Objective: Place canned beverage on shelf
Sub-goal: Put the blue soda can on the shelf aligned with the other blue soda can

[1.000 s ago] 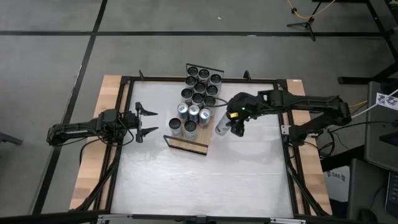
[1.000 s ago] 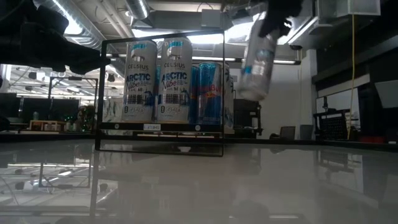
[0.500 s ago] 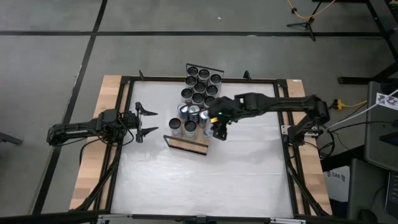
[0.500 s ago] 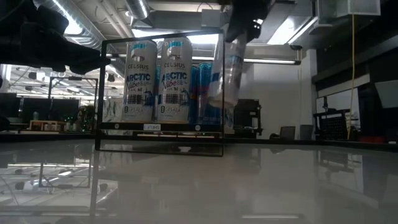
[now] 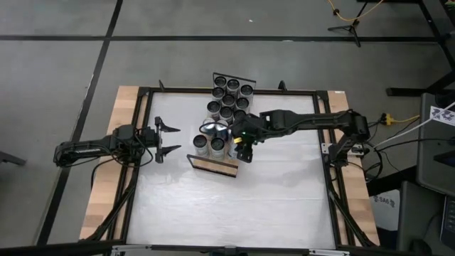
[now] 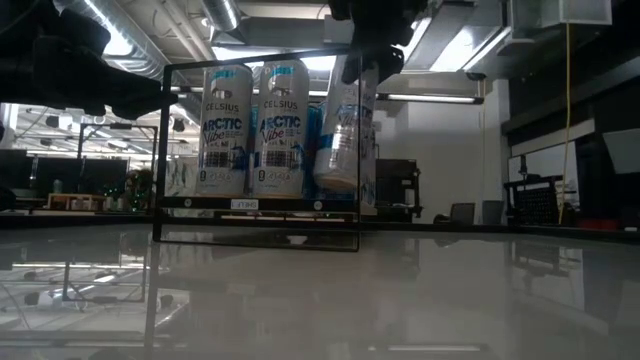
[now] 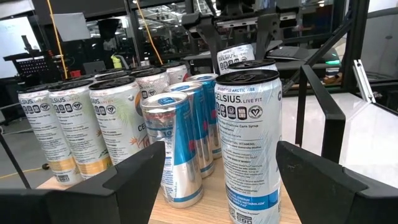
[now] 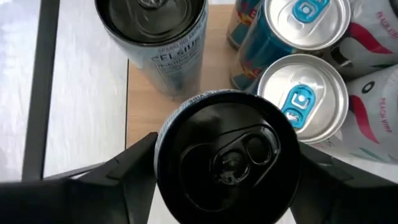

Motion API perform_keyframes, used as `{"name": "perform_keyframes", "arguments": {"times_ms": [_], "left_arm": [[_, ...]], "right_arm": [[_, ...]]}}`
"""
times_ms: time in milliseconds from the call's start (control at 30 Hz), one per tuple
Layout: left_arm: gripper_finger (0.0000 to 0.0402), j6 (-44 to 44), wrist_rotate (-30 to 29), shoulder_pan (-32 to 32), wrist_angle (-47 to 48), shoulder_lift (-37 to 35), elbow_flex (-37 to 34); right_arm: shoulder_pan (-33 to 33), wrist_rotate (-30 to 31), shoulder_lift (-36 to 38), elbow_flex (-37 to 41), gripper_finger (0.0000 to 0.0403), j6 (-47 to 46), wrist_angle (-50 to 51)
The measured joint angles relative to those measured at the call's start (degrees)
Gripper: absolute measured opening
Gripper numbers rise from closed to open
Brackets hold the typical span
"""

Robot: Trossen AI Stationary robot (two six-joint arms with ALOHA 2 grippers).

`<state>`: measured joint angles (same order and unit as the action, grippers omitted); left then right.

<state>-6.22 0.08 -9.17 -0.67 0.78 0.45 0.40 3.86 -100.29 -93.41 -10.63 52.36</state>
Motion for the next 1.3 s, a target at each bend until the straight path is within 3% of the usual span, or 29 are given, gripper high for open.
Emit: {"name": "perform_keyframes", "arguments": {"times_ms": [1300], "left_arm": [[0.0302, 0.0, 0.0, 0.0, 0.0, 0.0, 0.0]], "right_arm": [[0.0, -0.5, -1.8, 0.5, 0.0273, -1.1, -0.7]]}}
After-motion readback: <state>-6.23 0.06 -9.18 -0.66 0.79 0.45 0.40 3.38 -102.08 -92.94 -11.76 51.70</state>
